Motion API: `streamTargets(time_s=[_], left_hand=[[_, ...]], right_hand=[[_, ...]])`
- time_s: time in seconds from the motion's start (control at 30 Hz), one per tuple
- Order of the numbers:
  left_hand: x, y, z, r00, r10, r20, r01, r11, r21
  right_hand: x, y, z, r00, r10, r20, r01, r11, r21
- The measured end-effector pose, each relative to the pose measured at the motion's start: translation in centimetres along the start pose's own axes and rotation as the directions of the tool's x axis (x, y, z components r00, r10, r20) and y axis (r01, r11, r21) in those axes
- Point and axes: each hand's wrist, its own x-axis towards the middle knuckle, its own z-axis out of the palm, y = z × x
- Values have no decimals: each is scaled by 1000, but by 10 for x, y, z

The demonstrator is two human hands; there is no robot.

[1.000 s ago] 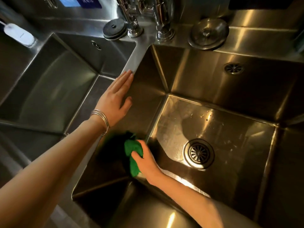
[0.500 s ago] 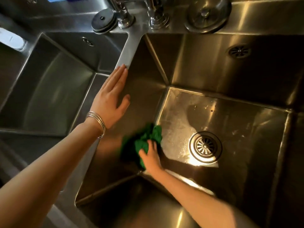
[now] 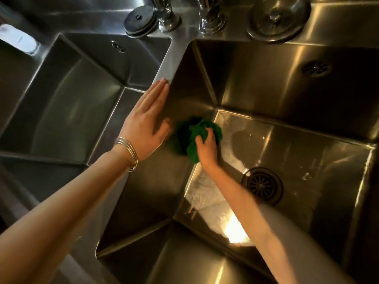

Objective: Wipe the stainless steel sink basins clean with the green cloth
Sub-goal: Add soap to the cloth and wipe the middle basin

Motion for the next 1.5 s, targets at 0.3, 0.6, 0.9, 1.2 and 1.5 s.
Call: streamTargets(time_s=[0.3, 0.6, 0.9, 1.2, 1.5], left_hand=[[-1, -1, -4, 999, 23, 30, -22, 999, -42], [1, 2, -6, 998, 16, 54, -14, 999, -49], [0, -1, -3, 1000, 22, 21, -21, 998, -61], [-2, -5, -6, 983, 172, 58, -168, 983, -74], [7, -16, -15, 652, 673, 349, -721, 693, 10]], right_hand=[[-101, 30, 17, 890, 153, 429, -83, 980, -179], [35, -104, -29, 999, -34, -8, 35, 940, 339], [-62, 20, 26, 962, 229, 151, -237, 971, 38], [-6, -88, -11, 998, -60, -29, 66, 954, 292], [-5, -27, 14, 988, 127, -86, -115, 985, 133]])
